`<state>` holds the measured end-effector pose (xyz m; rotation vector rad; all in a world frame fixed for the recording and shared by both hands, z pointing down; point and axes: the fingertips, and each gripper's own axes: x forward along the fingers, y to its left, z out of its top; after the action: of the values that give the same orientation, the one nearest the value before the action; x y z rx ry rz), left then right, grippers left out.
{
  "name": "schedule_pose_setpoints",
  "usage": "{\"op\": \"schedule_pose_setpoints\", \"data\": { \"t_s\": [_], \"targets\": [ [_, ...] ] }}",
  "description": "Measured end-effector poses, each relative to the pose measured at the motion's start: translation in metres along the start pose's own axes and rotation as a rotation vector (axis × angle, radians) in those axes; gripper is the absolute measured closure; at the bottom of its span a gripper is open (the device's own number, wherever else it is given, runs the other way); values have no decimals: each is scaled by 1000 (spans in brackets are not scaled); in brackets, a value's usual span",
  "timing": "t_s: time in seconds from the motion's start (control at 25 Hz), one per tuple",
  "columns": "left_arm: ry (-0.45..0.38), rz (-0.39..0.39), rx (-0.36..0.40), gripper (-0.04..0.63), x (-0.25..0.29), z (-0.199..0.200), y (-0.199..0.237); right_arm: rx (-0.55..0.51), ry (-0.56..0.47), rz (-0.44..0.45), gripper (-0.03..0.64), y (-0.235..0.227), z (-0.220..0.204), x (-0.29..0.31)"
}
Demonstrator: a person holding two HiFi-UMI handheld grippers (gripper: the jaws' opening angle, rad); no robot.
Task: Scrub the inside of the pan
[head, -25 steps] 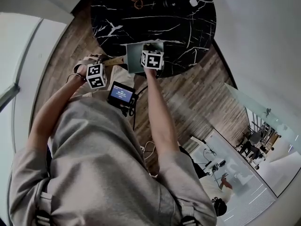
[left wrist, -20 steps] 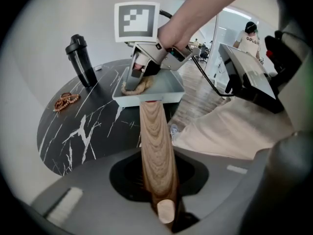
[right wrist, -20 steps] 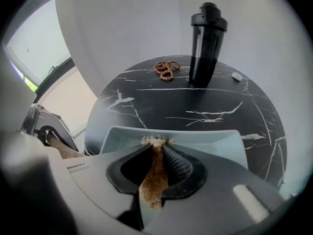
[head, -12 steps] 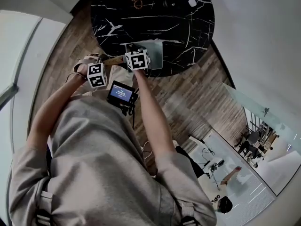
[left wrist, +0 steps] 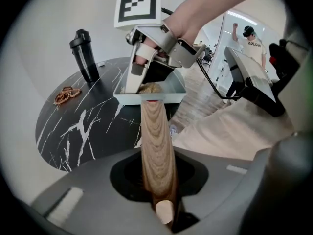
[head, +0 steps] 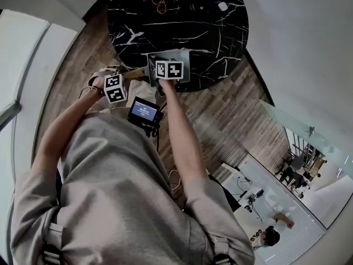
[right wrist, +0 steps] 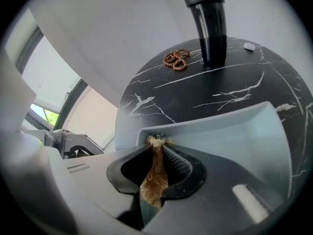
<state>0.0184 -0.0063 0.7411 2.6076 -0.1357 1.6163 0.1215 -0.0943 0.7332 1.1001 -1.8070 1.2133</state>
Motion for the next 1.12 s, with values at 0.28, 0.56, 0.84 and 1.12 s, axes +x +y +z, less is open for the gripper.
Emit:
{"op": "schedule_pose_setpoints", "data": {
  "t_s": [0.28,0.56,0.84,1.12],
  "targets": [
    [4,-11,-8,535,-1,-2,0,6,26,21,538,3,-15,-7],
    [1,-12,-4,535,-1,-2,0,-16,8,38,537,7,-38,-19],
    [3,-16,-6,535,-2,-1,0,-25,-61,58,535,15,-36,-32],
    [8,-18,-7,535,0,-1,0,-207,-55,62,532,45,-33,-32]
  ]
}}
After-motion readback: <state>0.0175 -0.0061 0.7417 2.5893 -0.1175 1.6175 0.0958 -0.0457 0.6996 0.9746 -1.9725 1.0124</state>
